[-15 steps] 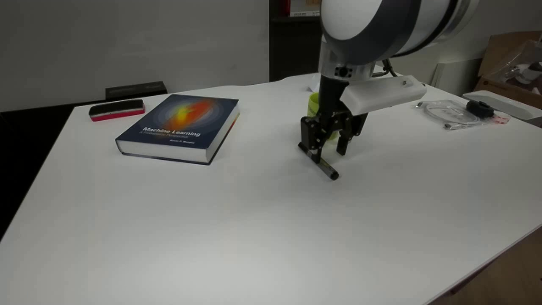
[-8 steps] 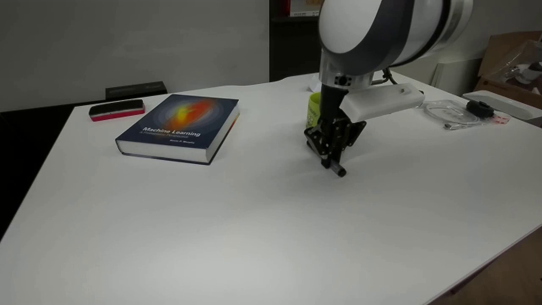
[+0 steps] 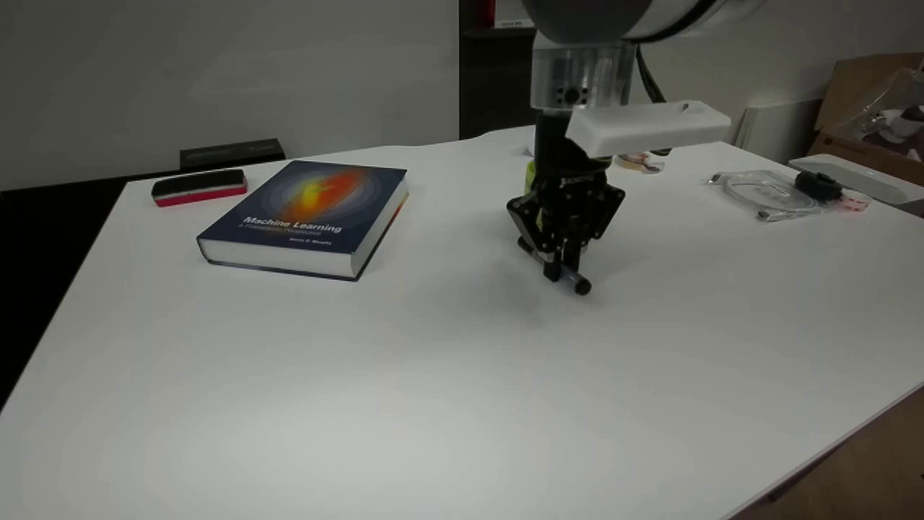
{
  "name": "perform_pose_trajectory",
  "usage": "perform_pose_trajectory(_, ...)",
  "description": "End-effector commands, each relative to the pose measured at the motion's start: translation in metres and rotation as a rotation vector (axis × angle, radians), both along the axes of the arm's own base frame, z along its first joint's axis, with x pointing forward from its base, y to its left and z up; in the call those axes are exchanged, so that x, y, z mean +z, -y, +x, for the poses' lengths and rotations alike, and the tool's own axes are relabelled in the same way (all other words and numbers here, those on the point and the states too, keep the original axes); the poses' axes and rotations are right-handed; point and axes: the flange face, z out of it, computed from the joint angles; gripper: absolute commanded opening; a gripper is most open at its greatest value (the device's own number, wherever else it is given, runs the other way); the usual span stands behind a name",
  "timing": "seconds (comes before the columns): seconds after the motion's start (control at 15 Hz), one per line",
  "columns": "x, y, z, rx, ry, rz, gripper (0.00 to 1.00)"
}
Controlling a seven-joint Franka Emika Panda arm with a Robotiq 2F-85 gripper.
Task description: Pick up the pen from the table and put it in the cup.
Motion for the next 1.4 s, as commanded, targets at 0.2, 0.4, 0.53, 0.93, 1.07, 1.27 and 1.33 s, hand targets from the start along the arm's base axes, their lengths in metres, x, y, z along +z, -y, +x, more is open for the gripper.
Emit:
perform_pose_trajectory(0.2,0.107,-0.022,0.012,-0.074,-0.167,0.08,0.05)
perform_pose_trajectory(0.4,0.14,-0.016,0.039,-0.103,-0.168,0.103,0.05)
perform_pose_trajectory(0.53,0.156,-0.008,0.056,-0.127,-0.185,0.148,0.05)
perform_pose_trajectory(0.93,0.188,0.039,0.095,-0.268,-0.211,0.252,0.05)
perform_pose_trajectory(1.07,0.184,0.059,0.103,-0.326,-0.226,0.268,0.05)
perform_pose_trajectory(1.27,0.171,0.084,0.112,-0.408,-0.275,0.294,0.05)
perform_pose_trajectory(1.33,0.166,0.09,0.114,-0.435,-0.298,0.3,0.05)
